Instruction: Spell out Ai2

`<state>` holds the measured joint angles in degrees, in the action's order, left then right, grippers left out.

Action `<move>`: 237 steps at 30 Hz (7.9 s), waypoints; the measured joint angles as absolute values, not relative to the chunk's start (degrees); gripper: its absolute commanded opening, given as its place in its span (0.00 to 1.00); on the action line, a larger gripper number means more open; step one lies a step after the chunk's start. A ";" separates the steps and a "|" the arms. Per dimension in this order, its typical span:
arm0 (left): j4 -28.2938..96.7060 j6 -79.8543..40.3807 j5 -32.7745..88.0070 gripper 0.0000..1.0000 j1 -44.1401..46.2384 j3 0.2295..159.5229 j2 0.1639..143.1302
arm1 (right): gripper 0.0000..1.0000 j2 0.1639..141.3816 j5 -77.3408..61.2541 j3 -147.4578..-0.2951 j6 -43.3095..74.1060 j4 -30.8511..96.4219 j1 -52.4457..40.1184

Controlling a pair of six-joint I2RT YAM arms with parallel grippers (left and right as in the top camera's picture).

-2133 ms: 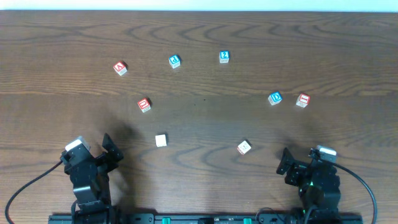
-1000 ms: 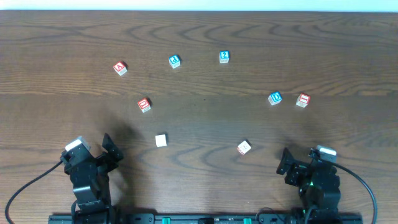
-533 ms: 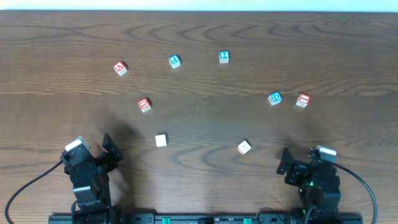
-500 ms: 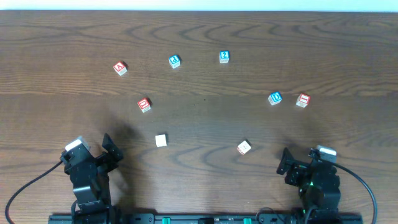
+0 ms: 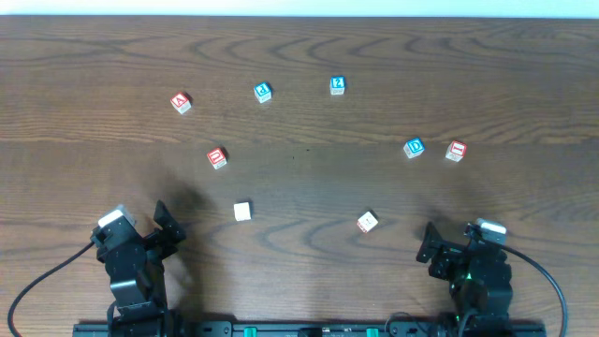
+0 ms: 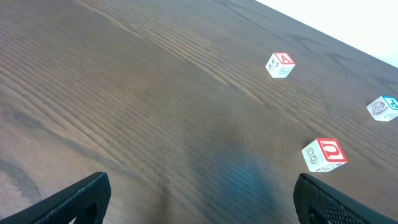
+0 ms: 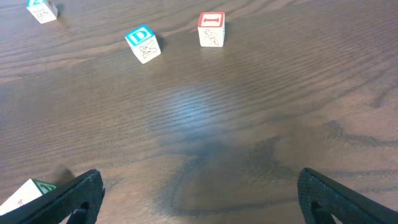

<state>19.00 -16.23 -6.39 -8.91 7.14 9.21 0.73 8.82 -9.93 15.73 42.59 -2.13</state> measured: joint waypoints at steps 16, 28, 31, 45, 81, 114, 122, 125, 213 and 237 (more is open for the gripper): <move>19.00 -16.21 -6.39 0.95 -8.91 7.14 9.21 | 0.99 0.73 8.80 -9.93 16.91 41.95 -2.13; 19.00 -16.23 -6.39 0.95 -8.91 7.14 9.21 | 0.99 0.71 6.87 -9.58 25.02 27.42 -2.13; 19.03 -16.23 -6.39 0.95 -8.91 7.14 9.21 | 0.99 0.69 5.58 -9.52 24.99 20.75 -2.11; 19.00 -16.23 -6.39 0.95 -8.91 7.14 9.21 | 0.99 0.64 2.17 -9.52 25.06 15.75 -2.11; 18.83 -16.21 -6.39 0.95 -8.91 7.09 9.15 | 0.99 80.36 6.00 -71.70 27.97 37.82 2.04; 18.81 -16.21 -6.37 0.95 -8.91 7.09 9.15 | 0.99 98.00 -1.80 -74.30 63.61 45.63 3.22; 18.81 -16.21 -6.37 0.95 -8.91 7.09 9.15 | 0.96 102.02 -4.38 -74.30 85.03 45.84 4.10; 18.83 -16.21 -6.37 0.95 -8.91 7.09 9.15 | 0.93 103.48 -5.21 -74.30 91.33 45.89 4.14; 18.81 -16.21 -6.37 0.95 -8.91 7.09 9.15 | 0.36 118.67 -7.09 -84.93 91.07 52.25 13.50; 18.83 -16.21 -6.37 0.95 -8.91 7.09 9.15 | 0.13 118.67 -6.87 -85.73 85.08 49.15 13.50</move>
<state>18.83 -16.21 -6.37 -8.91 7.09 9.15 118.67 -6.87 -85.73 85.08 49.15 13.50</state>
